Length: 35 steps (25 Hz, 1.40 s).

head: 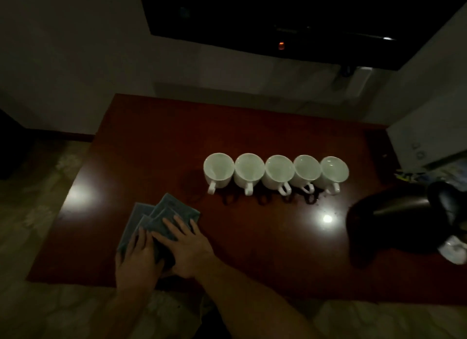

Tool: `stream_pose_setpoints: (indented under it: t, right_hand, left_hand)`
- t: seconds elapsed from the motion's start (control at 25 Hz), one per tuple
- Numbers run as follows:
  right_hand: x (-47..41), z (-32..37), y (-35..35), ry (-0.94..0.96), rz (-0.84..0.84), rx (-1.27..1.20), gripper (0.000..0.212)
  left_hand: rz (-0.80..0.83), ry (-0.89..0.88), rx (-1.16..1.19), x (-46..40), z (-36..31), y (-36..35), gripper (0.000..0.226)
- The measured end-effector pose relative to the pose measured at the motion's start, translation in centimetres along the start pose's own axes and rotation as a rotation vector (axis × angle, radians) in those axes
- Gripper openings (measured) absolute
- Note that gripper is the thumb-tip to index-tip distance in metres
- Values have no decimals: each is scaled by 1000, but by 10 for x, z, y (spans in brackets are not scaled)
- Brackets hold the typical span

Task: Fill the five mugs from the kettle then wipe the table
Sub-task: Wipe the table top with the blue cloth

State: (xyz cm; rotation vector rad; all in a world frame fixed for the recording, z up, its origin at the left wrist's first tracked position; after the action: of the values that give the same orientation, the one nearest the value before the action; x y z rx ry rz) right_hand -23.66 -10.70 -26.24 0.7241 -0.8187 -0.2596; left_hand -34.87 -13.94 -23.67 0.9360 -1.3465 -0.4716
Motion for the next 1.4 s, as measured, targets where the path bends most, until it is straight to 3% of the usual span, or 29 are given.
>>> stream_pose_setpoints:
  t: [0.36,0.68,0.88,1.12,1.4]
  right_hand:
    - [179,-144,-57,-171,-36,-27,97]
    - [371,-298,-99,-313,-65,-55,90]
    - [444,-376,-109,-315,7,49,99]
    - [502,-429,-110,-270,62,157,100]
    - [522,-447,-110,-301,95,146,100]
  left_hand:
    - [26,-228,-203,76,-197,-70,93]
    - [106,-414,-367,153,-416,-135,84]
    - [39,-458,-370,195,-517,-141,81]
    - [178,-558,-336,207,-586,-156,71]
    - [343,-699,-230,196,-600,-161,65]
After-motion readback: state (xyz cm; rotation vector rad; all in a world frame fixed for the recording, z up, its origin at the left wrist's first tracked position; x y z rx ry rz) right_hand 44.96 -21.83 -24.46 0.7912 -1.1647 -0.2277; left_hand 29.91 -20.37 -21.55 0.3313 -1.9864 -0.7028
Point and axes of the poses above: each hand's wrist, its own x-axis away from the middle knuckle, its own y-axis out of the back of the hand, z = x × y, the point moved 6 cm from there along -x, towards the middle knuckle, and after that the axes turned 13 degrees about z, right-handed, at the moved point
